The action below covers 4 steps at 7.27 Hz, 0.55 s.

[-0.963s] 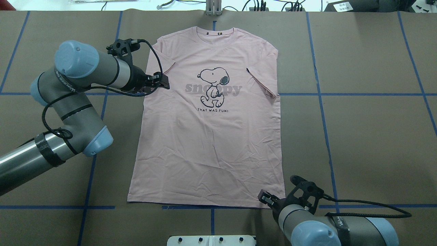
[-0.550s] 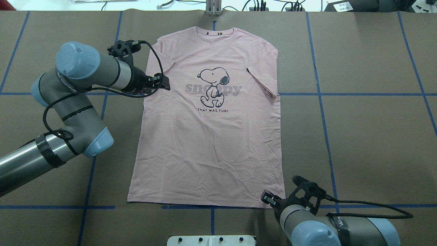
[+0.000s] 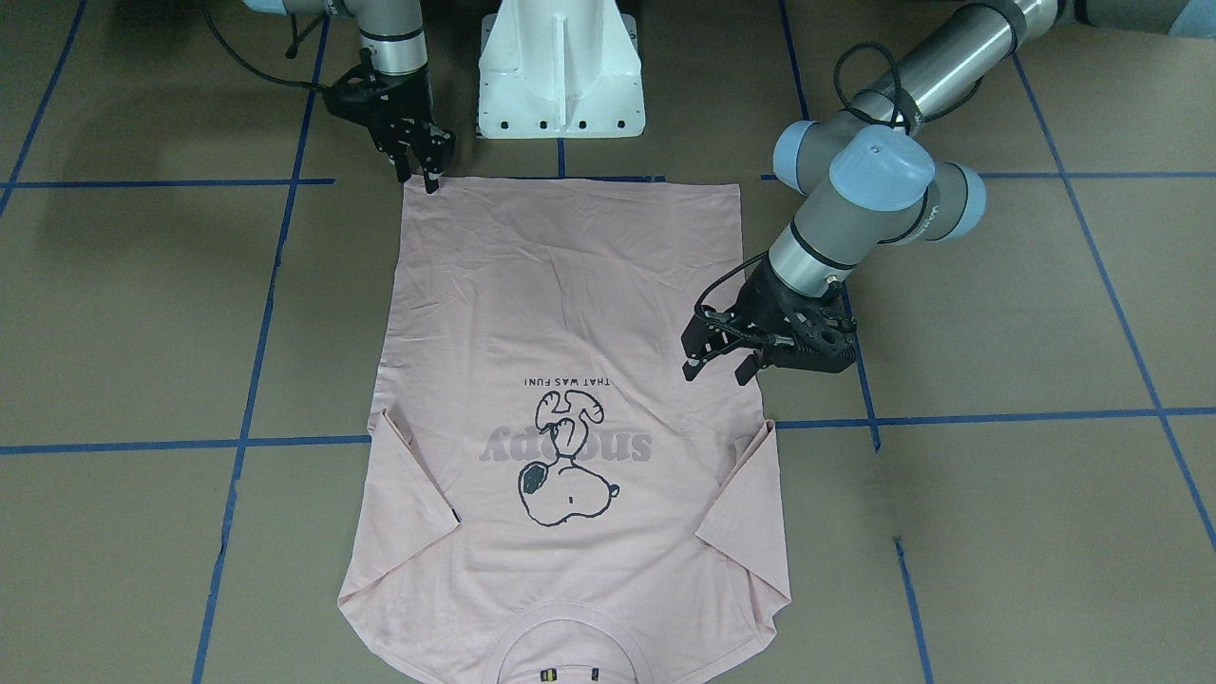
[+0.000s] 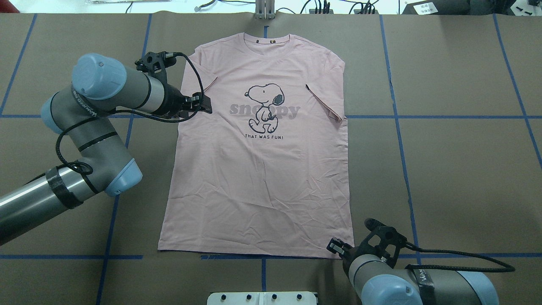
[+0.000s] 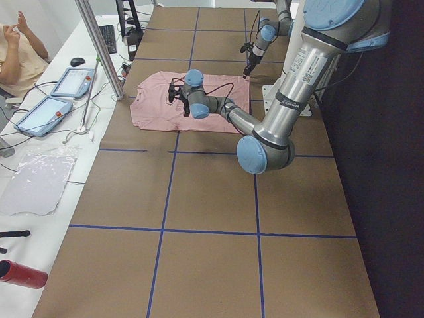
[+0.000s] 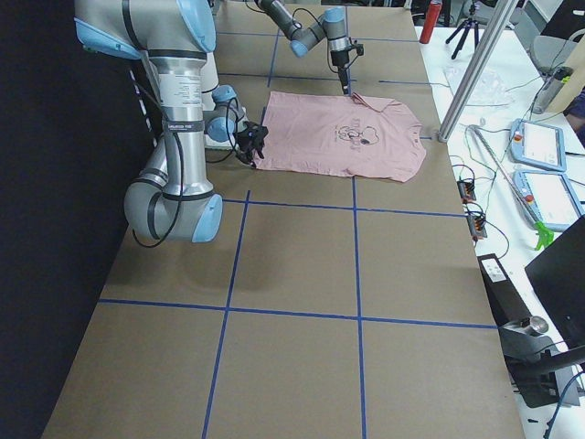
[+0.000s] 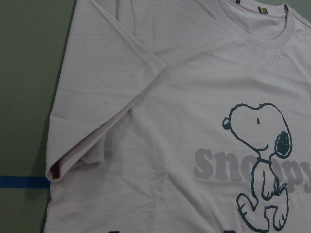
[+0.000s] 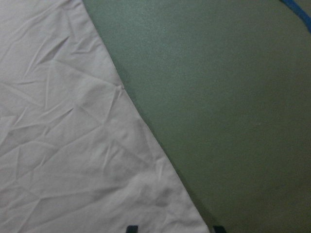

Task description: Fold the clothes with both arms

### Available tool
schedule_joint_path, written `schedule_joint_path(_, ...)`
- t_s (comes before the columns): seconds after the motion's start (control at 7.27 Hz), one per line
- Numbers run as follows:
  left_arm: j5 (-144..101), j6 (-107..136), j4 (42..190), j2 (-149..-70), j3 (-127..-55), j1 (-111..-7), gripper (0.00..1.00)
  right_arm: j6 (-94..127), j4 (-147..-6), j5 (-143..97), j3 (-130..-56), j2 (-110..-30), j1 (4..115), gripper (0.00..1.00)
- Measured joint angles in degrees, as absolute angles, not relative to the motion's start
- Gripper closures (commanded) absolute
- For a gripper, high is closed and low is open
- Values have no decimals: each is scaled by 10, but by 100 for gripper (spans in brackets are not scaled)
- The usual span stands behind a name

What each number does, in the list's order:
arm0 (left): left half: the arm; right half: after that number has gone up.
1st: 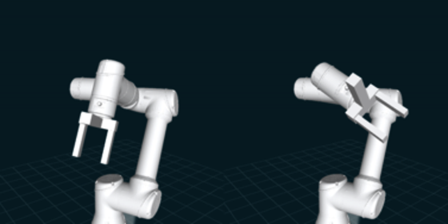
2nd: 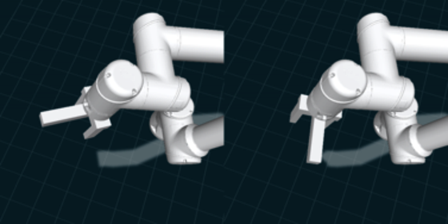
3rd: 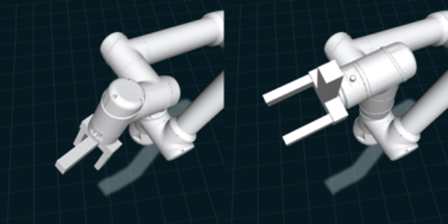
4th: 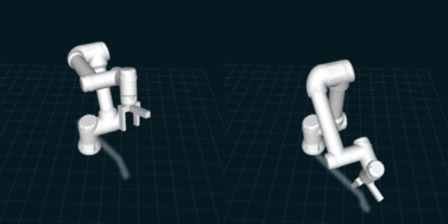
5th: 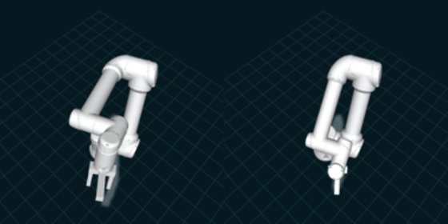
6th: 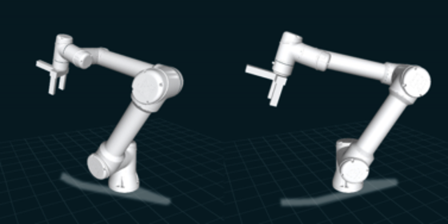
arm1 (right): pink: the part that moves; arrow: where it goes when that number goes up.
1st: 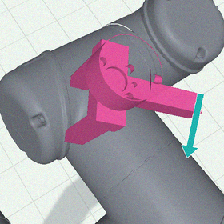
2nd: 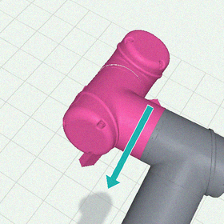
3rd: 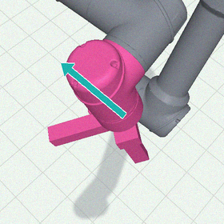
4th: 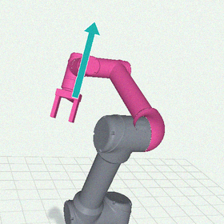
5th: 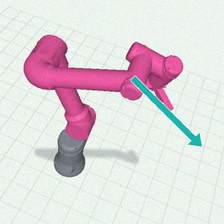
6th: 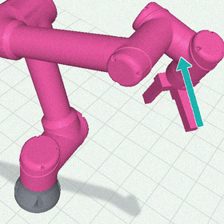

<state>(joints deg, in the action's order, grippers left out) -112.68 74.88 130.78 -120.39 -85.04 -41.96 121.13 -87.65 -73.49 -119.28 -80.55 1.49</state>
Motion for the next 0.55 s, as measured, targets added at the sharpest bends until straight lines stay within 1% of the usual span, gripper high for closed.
schedule_joint_path(0.41,-1127,749,1308,-1204,-850,-419,20,1218,-900,-736,-1201,-806,9,42)
schedule_joint_path(0.55,-1127,748,1308,-1204,-850,-419,20,1218,-900,-736,-1200,-806,7,46)
